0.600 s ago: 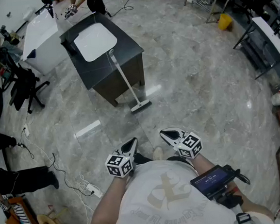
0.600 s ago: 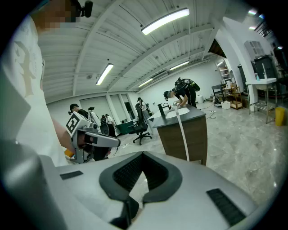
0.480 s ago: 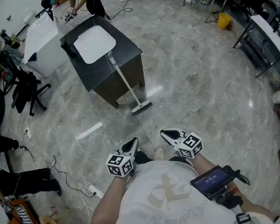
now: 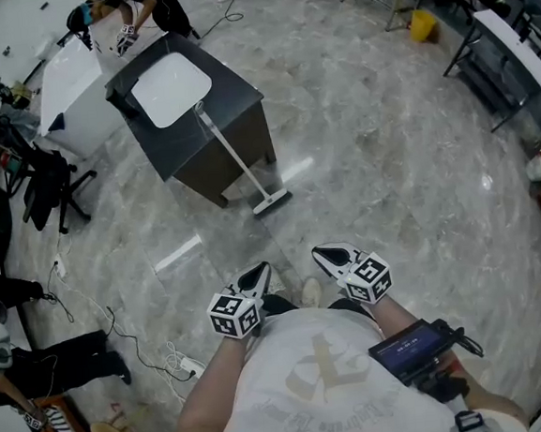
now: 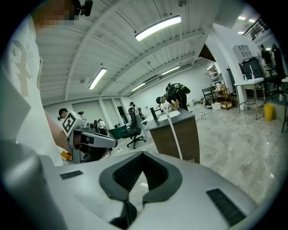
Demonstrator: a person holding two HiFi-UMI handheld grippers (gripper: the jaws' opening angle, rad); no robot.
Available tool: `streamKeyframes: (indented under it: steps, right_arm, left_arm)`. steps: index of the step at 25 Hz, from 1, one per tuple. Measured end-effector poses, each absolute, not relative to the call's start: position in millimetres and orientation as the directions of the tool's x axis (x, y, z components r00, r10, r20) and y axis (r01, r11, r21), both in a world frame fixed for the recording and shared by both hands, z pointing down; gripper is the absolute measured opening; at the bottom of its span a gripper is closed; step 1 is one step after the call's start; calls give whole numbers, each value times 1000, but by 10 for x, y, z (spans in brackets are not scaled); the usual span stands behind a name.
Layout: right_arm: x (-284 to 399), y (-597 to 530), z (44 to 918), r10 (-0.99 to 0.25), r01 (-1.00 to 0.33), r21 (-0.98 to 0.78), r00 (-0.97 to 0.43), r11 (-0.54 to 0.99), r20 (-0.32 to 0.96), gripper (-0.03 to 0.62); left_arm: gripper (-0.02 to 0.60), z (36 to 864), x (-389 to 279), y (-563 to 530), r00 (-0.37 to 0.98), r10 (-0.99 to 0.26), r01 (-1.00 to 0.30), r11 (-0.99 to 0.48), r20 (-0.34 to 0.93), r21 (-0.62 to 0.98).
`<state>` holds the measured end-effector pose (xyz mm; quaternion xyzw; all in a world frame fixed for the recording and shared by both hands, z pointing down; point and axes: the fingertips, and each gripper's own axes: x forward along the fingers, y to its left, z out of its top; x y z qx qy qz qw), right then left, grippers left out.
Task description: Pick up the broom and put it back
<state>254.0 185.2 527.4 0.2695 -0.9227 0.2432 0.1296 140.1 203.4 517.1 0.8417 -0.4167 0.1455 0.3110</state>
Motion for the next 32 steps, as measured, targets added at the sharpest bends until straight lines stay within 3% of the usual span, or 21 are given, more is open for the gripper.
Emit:
streamKeyframes:
  steps: [21,32]
  right_arm:
    - [1619,1107,5386,-400,-556,-362,-814,748,421,17]
    - [1195,592,5289,-451,-601,-313,-779,735,437,17]
  left_arm:
    - [12,5409,375,1492,578,-632,-812,-385,517,439]
    - [12,5336,-81,861,613,-641,-786,-438,462,436]
